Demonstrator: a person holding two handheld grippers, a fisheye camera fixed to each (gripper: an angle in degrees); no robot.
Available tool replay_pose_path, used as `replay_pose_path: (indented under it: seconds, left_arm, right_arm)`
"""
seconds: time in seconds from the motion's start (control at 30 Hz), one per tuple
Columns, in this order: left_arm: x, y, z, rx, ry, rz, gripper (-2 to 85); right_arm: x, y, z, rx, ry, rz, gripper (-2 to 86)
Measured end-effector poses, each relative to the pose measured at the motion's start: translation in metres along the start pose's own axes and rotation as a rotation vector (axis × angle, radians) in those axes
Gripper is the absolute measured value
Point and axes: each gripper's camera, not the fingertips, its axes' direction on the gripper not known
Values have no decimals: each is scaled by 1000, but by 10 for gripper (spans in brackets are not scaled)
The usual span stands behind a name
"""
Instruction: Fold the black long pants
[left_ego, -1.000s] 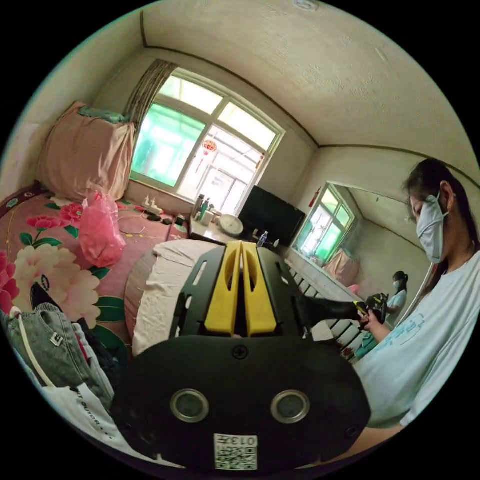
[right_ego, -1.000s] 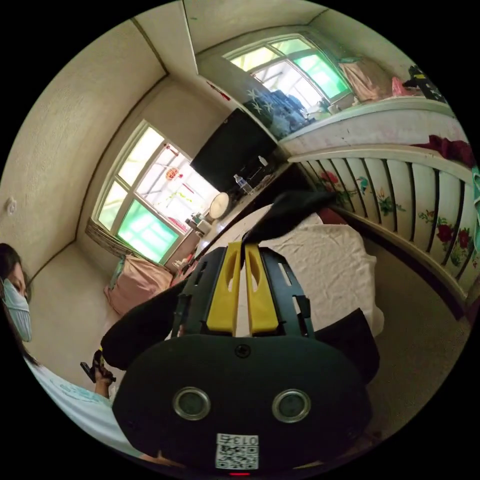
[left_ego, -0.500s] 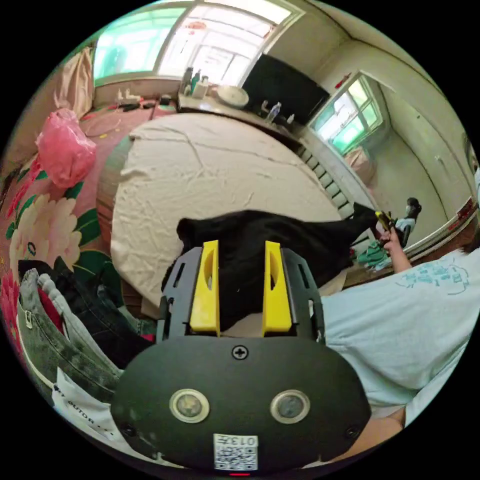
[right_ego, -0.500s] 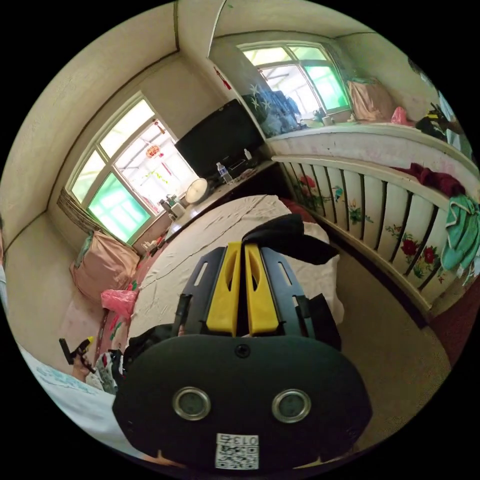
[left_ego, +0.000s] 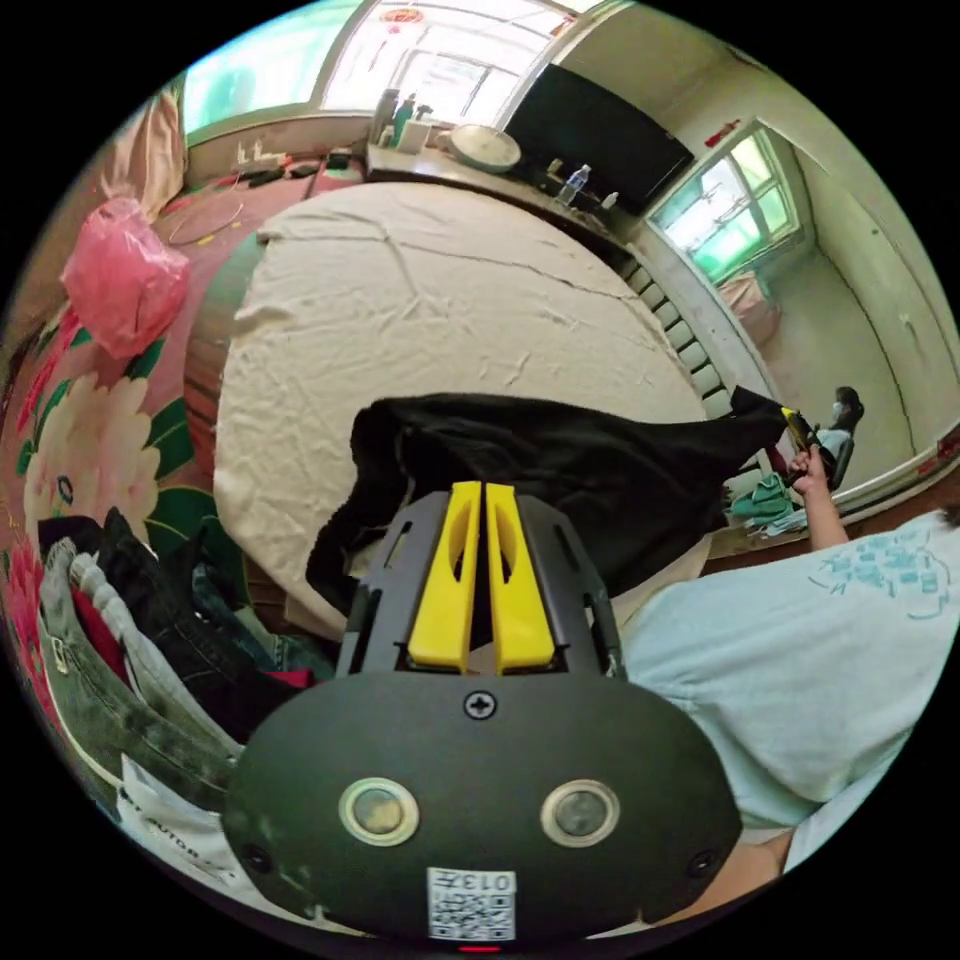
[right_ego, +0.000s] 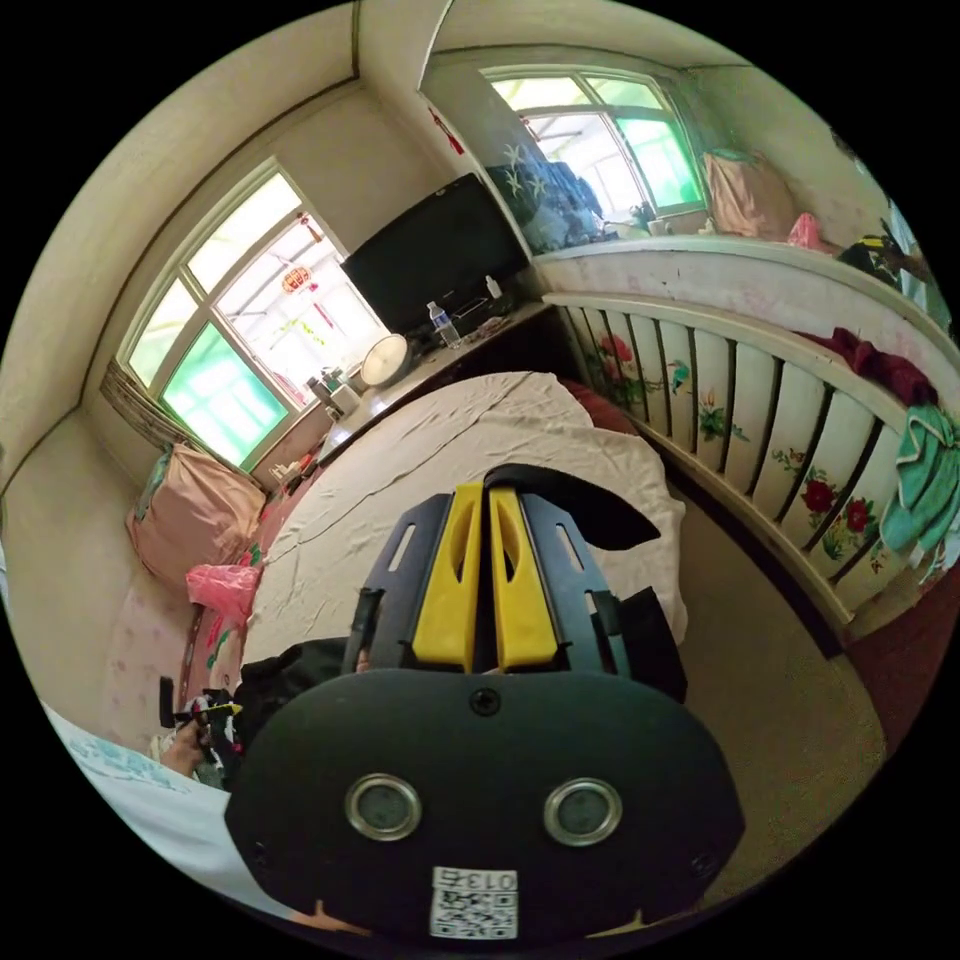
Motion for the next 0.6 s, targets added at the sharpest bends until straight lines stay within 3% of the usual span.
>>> replay_pose_path:
  seconds: [0.17,0.37,0.47,0.6]
  left_arm:
    - [34,-5,-98,312,82,178,0]
    - [31,-24,-198,615,46,205,0]
    - [-17,-61,-202,606,82,64,4]
    - [-86,-138,-156,502,124,-102,19]
  right_arm:
    - [-8,-12,-25,71,34,-44,4]
    - [-15,-51,-60,234,9,-31,7]
    - [-5,-94,-37,212,-40,36,12]
    - [9,-168,76,60,-176,169,39]
